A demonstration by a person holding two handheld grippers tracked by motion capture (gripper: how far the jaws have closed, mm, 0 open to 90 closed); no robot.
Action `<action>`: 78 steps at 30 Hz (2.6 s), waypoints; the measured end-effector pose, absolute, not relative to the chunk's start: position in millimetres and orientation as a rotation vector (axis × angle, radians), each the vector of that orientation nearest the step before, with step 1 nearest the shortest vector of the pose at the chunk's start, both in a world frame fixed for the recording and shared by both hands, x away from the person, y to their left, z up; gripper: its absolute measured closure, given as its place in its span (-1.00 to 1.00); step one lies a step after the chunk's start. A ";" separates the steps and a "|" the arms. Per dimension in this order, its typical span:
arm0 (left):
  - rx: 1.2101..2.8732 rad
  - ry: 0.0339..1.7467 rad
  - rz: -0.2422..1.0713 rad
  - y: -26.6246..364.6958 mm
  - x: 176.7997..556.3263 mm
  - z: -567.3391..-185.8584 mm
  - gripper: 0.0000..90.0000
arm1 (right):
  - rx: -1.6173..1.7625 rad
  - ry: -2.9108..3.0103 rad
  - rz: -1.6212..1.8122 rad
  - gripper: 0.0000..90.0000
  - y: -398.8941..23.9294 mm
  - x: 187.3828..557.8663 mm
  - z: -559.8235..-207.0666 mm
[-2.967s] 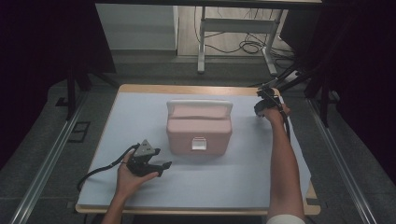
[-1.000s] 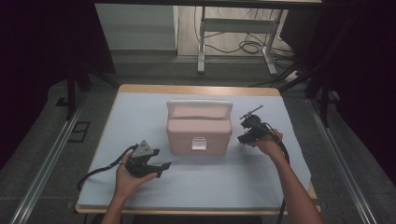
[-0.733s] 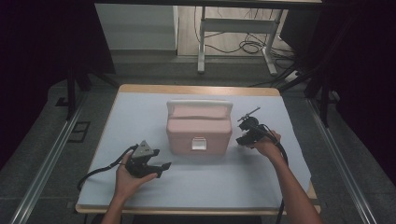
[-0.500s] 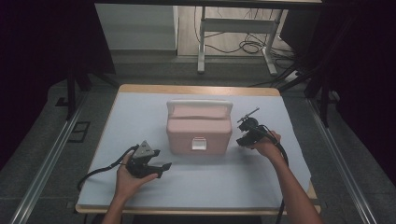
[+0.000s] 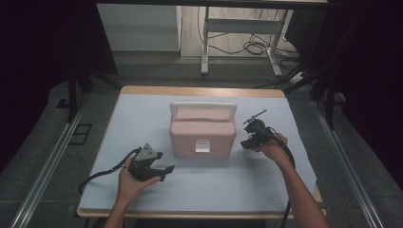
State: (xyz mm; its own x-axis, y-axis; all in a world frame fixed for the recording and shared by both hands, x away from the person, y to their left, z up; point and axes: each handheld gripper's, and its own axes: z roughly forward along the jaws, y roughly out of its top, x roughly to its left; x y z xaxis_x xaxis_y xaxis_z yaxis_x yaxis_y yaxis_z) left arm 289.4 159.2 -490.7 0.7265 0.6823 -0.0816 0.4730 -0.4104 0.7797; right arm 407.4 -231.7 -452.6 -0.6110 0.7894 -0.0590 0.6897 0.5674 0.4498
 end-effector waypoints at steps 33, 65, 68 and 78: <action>2.102 0.880 0.370 161.5 287.8 -490.9 -0.36 | 1.131 2.380 1.136 0.01 -253.2 312.6 -457.0; 2.095 0.885 0.378 170.2 285.7 -481.3 -0.36 | 1.074 2.349 1.251 -0.12 -259.1 283.8 -504.9; 2.097 0.886 0.376 175.2 286.5 -476.4 -0.33 | 1.062 2.343 1.241 -0.11 -262.2 283.5 -505.1; 2.199 0.772 0.385 188.9 294.1 -442.9 -0.24 | 1.081 2.337 1.289 -0.09 -269.4 283.1 -503.5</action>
State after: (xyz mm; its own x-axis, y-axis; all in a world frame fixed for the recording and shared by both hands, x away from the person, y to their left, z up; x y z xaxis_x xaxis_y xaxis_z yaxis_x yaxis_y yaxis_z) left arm 294.1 188.9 -442.9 0.7717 0.6352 0.0299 0.4060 -0.5283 0.7457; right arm 283.1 -269.4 -503.5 -0.6889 0.7148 0.1201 0.4831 0.3292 0.8114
